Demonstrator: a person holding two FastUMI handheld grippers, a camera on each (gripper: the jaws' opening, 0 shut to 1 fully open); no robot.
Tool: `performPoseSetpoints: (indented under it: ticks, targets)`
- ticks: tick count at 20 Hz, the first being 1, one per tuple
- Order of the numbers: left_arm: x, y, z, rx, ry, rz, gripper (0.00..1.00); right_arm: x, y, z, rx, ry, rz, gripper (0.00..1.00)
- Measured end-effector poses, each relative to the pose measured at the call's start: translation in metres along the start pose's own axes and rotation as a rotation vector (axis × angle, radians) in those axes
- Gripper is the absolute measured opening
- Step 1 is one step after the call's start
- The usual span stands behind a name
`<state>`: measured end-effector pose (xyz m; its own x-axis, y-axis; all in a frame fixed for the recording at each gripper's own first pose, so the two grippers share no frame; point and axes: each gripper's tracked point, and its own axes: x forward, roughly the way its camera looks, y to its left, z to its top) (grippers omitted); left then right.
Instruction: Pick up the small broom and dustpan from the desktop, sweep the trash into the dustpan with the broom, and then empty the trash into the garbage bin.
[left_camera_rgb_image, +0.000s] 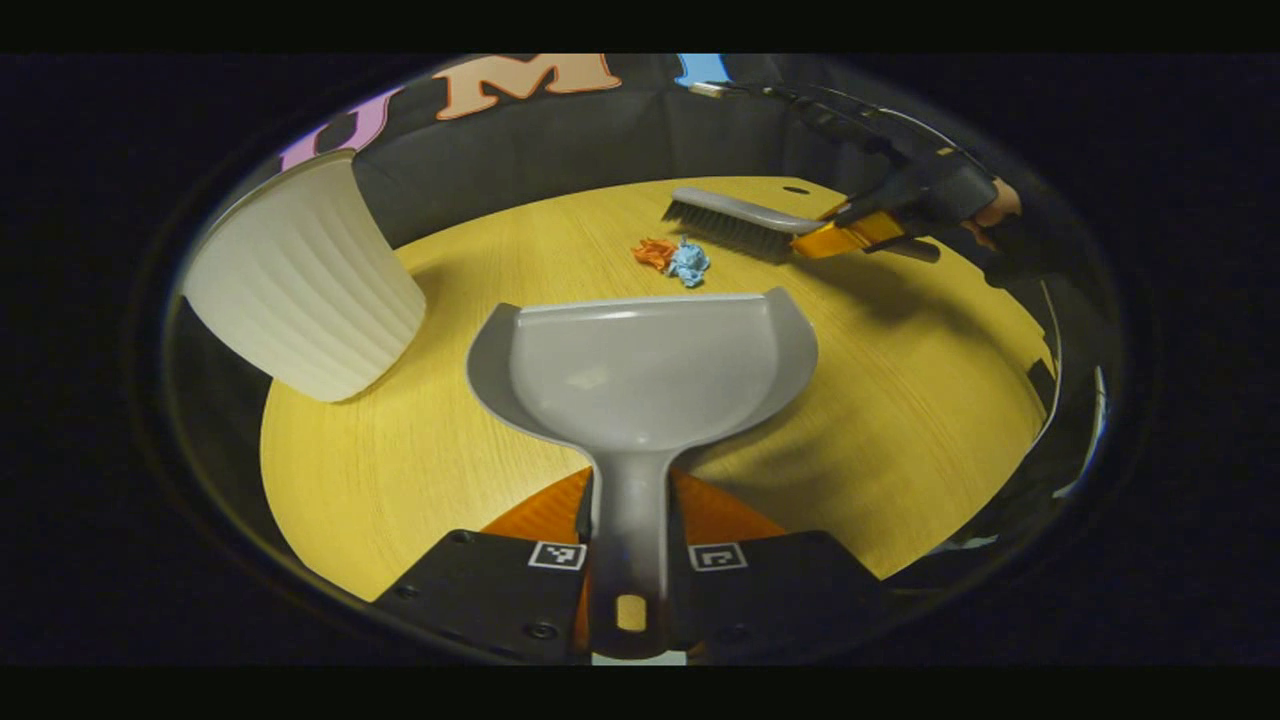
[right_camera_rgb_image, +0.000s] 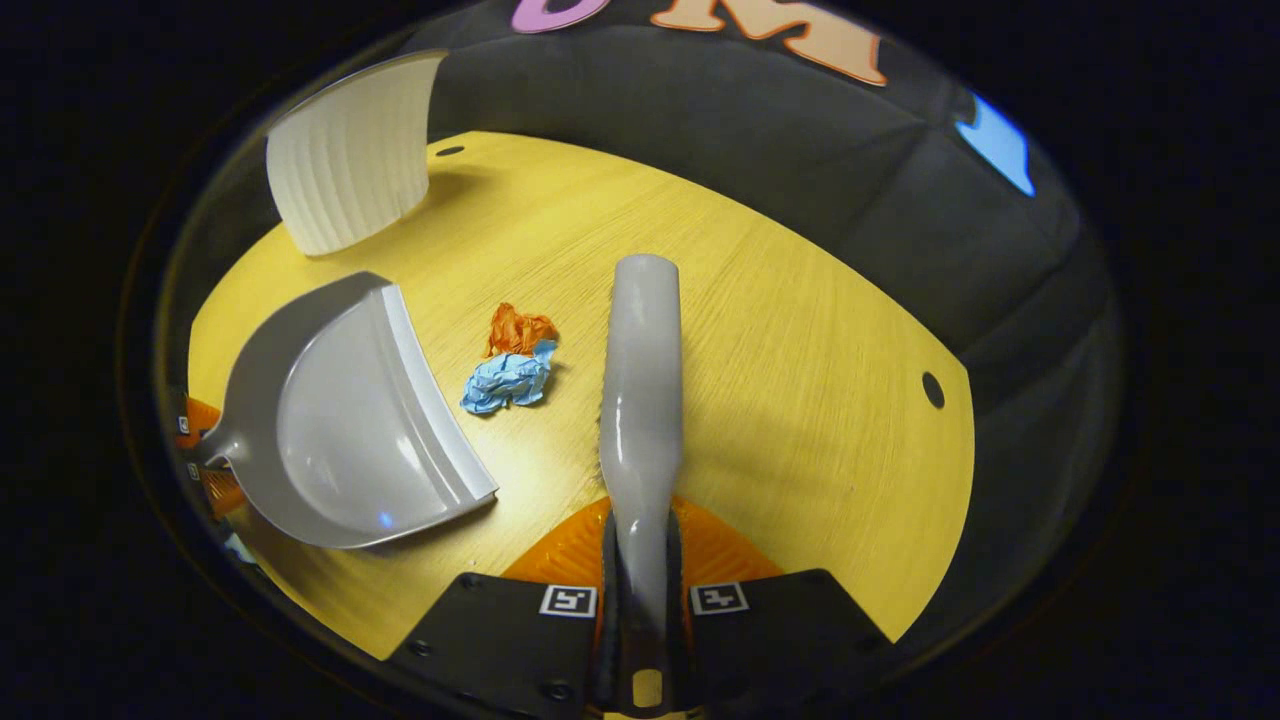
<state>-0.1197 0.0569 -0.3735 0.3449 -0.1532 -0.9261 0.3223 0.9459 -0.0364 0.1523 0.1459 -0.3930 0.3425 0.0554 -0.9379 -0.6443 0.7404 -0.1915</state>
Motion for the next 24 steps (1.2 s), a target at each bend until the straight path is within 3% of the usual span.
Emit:
performPoseSetpoints:
  ticks: [5, 9, 13, 15, 18, 23, 24]
  targets:
    - [0.002, 0.002, 0.0, 0.033, 0.012, -0.011, 0.23, -0.005, 0.037, 0.02, -0.2, 0.014, 0.149, 0.17]
    - [0.001, 0.002, -0.003, 0.064, 0.023, -0.008, 0.24, -0.024, 0.065, 0.033, -0.388, 0.014, 0.255, 0.21]
    - [0.002, 0.002, -0.003, 0.081, 0.02, -0.009, 0.25, -0.032, 0.061, 0.051, -0.388, -0.014, 0.373, 0.21]
    - [0.002, 0.003, -0.004, 0.087, 0.016, 0.0, 0.24, -0.033, 0.056, 0.052, -0.379, -0.046, 0.366, 0.21]
    - [0.004, 0.003, -0.001, 0.072, -0.017, 0.018, 0.24, -0.049, 0.062, 0.049, -0.256, -0.118, 0.392, 0.22]
    - [0.003, 0.008, 0.015, 0.017, -0.151, 0.084, 0.22, -0.077, 0.025, 0.045, 0.091, -0.34, 0.274, 0.21]
    - [-0.001, 0.01, 0.023, 0.013, -0.185, 0.105, 0.25, -0.078, 0.014, 0.039, 0.18, -0.37, 0.256, 0.21]
